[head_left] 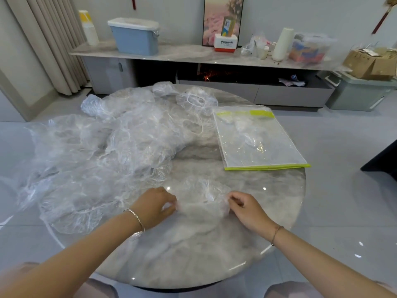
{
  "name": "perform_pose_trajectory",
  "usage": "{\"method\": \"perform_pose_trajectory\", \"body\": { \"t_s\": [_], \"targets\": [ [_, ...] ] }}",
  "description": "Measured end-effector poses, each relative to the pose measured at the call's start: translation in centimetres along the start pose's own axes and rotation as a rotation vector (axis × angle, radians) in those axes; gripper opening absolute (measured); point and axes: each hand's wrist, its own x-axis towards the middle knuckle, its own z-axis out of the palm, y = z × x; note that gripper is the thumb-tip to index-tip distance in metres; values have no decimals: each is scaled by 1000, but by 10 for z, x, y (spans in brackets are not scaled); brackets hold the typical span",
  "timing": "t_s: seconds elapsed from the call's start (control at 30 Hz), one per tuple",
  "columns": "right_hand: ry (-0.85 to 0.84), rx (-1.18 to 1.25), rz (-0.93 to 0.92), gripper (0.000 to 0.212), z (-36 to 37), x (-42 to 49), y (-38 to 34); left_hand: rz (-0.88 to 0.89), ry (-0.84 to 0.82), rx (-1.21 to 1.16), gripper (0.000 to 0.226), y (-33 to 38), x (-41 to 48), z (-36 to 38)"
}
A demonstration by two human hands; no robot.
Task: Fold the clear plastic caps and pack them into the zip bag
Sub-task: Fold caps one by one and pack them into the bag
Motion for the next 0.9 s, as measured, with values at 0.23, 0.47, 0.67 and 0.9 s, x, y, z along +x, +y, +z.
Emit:
{"method": "perform_pose_trajectory", "body": {
  "t_s": [0.23,0.47,0.67,0.9],
  "targets": [
    [87,73,109,15,-4,9,-8,-450,-177,-411,43,2,14,-9],
    [194,-632,-504,55,13,3,-10,-339,384,-272,30,12,9,-13],
    [-108,-837,-417,71,38,5,8,201,168,301,46,8,16,22],
    [-151,-844,-392,69,33,12,7,-65,-202,282,59,-8,15,42]
  ]
}}
